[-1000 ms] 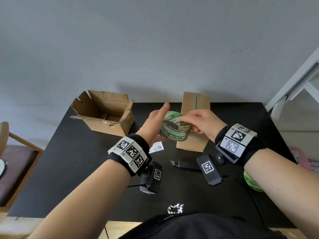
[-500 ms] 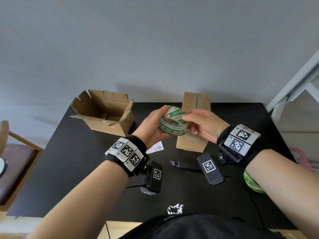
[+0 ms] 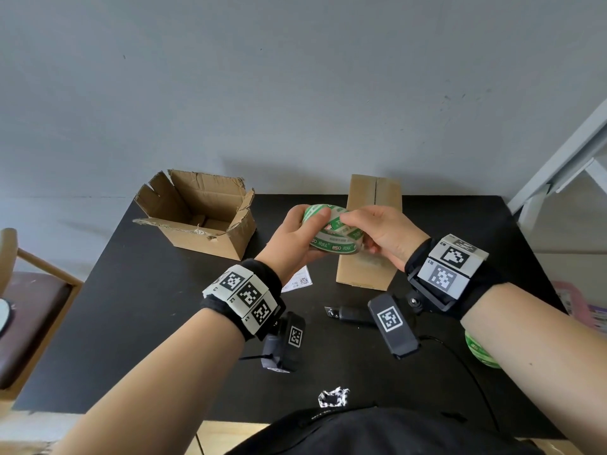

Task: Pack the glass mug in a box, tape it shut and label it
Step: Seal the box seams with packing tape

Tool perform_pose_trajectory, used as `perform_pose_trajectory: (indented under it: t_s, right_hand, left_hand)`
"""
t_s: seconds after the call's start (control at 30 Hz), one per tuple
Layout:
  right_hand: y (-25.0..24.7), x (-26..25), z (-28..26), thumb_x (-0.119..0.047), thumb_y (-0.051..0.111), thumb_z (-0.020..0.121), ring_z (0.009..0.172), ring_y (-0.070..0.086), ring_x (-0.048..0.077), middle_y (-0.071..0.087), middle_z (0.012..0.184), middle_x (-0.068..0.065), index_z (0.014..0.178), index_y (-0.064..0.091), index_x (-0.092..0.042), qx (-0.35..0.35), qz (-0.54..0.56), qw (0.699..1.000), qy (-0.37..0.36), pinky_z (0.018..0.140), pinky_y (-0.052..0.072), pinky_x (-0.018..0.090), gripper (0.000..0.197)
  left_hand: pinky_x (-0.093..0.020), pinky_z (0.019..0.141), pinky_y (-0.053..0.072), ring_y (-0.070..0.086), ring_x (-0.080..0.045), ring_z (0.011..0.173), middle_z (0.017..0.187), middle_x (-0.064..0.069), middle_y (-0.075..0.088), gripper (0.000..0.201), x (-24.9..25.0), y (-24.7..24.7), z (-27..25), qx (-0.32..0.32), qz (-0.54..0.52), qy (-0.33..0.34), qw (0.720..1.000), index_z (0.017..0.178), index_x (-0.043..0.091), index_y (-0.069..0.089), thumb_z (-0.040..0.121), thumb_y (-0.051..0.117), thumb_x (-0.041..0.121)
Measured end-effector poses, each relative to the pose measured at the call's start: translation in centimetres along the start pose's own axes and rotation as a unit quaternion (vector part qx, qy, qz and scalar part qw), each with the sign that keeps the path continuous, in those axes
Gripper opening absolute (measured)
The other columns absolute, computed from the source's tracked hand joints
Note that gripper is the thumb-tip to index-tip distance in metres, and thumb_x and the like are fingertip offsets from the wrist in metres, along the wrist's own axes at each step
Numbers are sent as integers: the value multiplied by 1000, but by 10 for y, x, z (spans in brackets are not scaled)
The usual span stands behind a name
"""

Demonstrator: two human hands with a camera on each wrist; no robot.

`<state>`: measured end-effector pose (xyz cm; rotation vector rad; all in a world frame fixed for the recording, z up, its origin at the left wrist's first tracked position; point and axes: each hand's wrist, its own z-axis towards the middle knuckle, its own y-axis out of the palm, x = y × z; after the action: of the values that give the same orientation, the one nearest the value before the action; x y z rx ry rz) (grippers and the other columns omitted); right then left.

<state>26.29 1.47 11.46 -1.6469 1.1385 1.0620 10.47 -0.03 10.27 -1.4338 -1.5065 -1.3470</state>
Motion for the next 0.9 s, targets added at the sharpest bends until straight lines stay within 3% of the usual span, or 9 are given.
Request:
perform_pose_trajectory:
  t_s: [0.07, 0.1, 0.17, 0.27, 0.37, 0.6, 0.77, 0.9]
  right_hand:
    - [0, -1, 1, -47, 65, 68, 81, 59, 26, 70, 95, 18, 87, 69, -13, 7, -14, 1000, 5, 66, 41, 34, 40]
    - [0, -2, 1, -47, 65, 68, 80, 58, 24, 69, 93, 16, 83, 69, -16, 6, -21, 1000, 7, 65, 40, 33, 35]
    - [-1, -4, 0, -42, 65, 75, 73, 55, 21, 68, 85, 12, 71, 68, -21, 1, -30, 1000, 10, 59, 37, 29, 21]
    - [-5, -5, 0, -24, 59, 84, 62, 46, 17, 64, 74, 8, 57, 64, -21, -16, -16, 1000, 2, 52, 33, 25, 28]
    - [-5, -7, 0, -16, 55, 86, 60, 44, 16, 62, 74, 10, 60, 61, -17, -26, 1, 1000, 0, 52, 32, 26, 27]
    - [-2, -6, 0, -31, 60, 84, 67, 51, 19, 66, 82, 11, 74, 66, -17, 6, -36, 999, -3, 53, 37, 24, 19]
    - [-5, -9, 0, -17, 54, 86, 58, 43, 17, 60, 81, 17, 65, 62, -13, -3, -17, 1000, 1, 50, 33, 25, 23]
    - [-9, -12, -2, -7, 48, 90, 53, 39, 14, 56, 78, 14, 75, 62, -5, -41, 55, 998, -1, 41, 31, 19, 20]
  left_hand:
    - [-48, 95, 50, 60, -30, 111, 121, -19, 55, 33, -1, -1, 0, -4, 15, 3, 1000, 119, 9, 43, 93, 54, 26]
    - [-47, 94, 51, 61, -30, 110, 119, -19, 56, 35, 0, -2, 0, -9, 19, 5, 1000, 118, 8, 43, 91, 55, 27]
    - [-45, 93, 52, 63, -27, 105, 114, -18, 58, 36, 1, -4, 0, -23, 21, 7, 1000, 114, 6, 43, 88, 57, 27]
    - [-40, 88, 55, 66, -23, 95, 106, -14, 61, 25, 3, -6, 1, -27, 4, 4, 1000, 110, 6, 45, 93, 53, 23]
    - [-37, 86, 56, 66, -21, 95, 105, -13, 62, 23, 3, -7, 1, -18, -3, 2, 1000, 111, 9, 47, 95, 52, 24]
    - [-41, 90, 54, 65, -24, 96, 103, -13, 62, 21, 4, -5, 2, -21, 32, 18, 999, 106, 8, 45, 93, 53, 22]
    - [-40, 88, 55, 66, -24, 97, 107, -14, 62, 23, 4, -7, 1, -17, 4, -3, 1000, 110, 8, 48, 95, 52, 24]
    - [-43, 86, 55, 64, -31, 105, 115, -20, 62, 33, 4, -8, 1, -23, -63, -38, 997, 117, 8, 50, 96, 47, 33]
